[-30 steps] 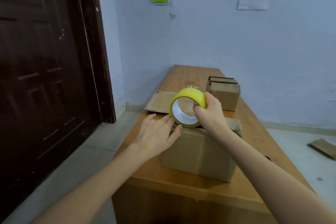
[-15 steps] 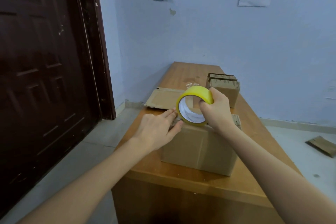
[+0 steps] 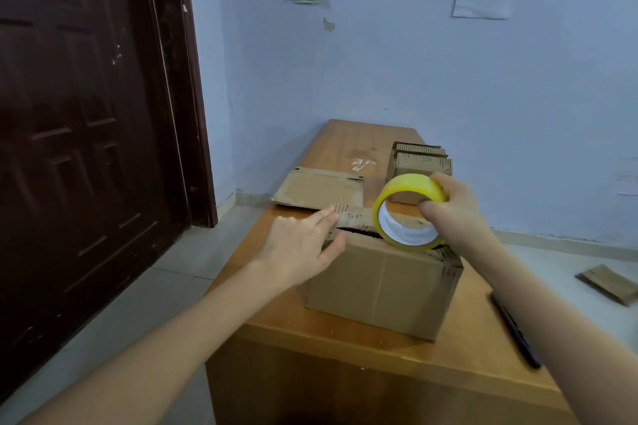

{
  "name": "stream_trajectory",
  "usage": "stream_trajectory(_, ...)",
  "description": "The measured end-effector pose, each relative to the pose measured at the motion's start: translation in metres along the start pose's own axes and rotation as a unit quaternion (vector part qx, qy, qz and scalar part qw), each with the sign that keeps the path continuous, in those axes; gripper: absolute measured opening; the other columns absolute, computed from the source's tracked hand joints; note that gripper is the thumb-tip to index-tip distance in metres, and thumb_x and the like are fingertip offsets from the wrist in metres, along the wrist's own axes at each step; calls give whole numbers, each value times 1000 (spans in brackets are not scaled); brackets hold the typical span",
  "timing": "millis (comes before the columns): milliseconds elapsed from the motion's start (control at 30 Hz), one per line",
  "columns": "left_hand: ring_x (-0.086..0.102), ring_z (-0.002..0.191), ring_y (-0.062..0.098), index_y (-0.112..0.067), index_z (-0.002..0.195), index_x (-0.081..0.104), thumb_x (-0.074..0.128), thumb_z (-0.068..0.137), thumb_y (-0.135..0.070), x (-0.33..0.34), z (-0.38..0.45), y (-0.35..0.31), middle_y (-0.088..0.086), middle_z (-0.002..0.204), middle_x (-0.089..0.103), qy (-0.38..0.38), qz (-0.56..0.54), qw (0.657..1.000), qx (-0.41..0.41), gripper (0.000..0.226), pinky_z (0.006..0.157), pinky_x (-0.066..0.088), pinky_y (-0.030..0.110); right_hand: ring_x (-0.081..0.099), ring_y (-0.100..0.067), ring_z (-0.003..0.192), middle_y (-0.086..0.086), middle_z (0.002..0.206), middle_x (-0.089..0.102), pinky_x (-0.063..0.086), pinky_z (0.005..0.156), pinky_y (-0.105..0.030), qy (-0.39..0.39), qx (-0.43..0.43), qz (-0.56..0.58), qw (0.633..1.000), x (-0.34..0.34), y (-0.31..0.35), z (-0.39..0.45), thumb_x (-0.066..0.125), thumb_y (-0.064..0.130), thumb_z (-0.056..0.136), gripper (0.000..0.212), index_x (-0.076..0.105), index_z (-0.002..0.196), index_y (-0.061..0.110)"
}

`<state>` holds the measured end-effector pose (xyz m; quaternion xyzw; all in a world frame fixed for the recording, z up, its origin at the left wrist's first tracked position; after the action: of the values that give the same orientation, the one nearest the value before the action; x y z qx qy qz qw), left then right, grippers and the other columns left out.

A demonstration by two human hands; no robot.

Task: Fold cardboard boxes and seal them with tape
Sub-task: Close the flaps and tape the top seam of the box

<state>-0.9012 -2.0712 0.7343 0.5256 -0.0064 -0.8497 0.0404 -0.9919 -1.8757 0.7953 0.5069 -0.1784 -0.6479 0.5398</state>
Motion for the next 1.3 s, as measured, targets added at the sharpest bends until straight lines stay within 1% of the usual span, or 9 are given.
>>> stream_trajectory(133,65,94,19,-28,147,32,-15,79,-61,-3,1,2,-16,155,22,20,6,1000,11,89,70,47,28,37,-19,62,-3,67,41,29,54,-29,19,10,-16,1000,-3,-3,-1,52,-1,78,14,47,91,-1)
stream_trajectory(233,61,108,21,-27,151,19,5,95,-60,-3,-2,-3,-16,156,16,45,-57,997,-9,67,84,48,32,49,-16,68,-3,79,51,42,58,-22,34,4,-9,999,-7,-10,-10,58,-4,79,35,44,106,13)
stream_trajectory(300,56,116,22,-26,153,8,16,99,-53,-2,-5,-6,-12,156,19,51,-102,993,-20,61,91,45,34,52,-15,73,-6,83,55,41,60,-17,16,11,2,1000,-4,-19,-19,59,-4,81,25,49,101,7)
stream_trajectory(400,19,144,18,-20,152,-3,18,100,-50,-8,-5,-6,-1,160,3,58,-89,994,-26,64,116,18,32,54,-28,81,-22,93,60,41,67,-29,-18,37,19,999,2,-31,-22,58,4,87,11,54,95,-2)
stream_trajectory(467,-3,147,14,-15,151,-6,20,101,-46,-17,-1,-10,2,159,-9,45,-53,998,-11,65,118,-3,29,58,-31,89,-22,95,62,43,69,-32,-13,46,41,998,7,-31,-20,55,8,91,12,53,97,-2)
stream_trajectory(767,16,145,15,-7,149,22,-15,75,-61,-4,1,-35,8,157,21,10,-19,999,36,98,115,1,24,52,-1,74,-9,92,59,40,63,-9,-29,-20,92,995,28,-18,-17,49,14,97,5,53,100,15)
stream_trajectory(867,19,144,15,-9,149,25,-14,75,-62,-3,2,-34,7,156,24,7,-23,999,43,99,116,7,25,55,-6,81,-1,95,60,43,69,-13,-36,-38,111,993,30,-19,-17,49,11,97,19,52,99,29)
stream_trajectory(1100,5,146,12,-14,152,14,18,94,-64,-8,3,-30,3,159,9,34,-40,997,55,76,114,1,21,60,-10,89,-1,100,60,47,75,-25,-152,23,221,963,30,-30,-20,55,1,90,32,49,115,19)
stream_trajectory(1300,7,146,11,-15,152,17,30,94,-61,-7,5,-29,1,159,12,42,-42,997,39,75,115,2,23,55,2,89,9,99,56,43,68,-12,-174,36,198,964,30,-28,-19,64,8,87,29,50,112,16)
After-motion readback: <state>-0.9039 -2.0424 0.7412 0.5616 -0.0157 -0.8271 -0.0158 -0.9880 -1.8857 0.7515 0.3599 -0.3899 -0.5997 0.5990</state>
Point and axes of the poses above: each hand's wrist, its own z-axis towards the middle knuckle, its own x-axis out of the palm, y = z × x, the point moved 2 cm from there along z, towards the middle knuckle
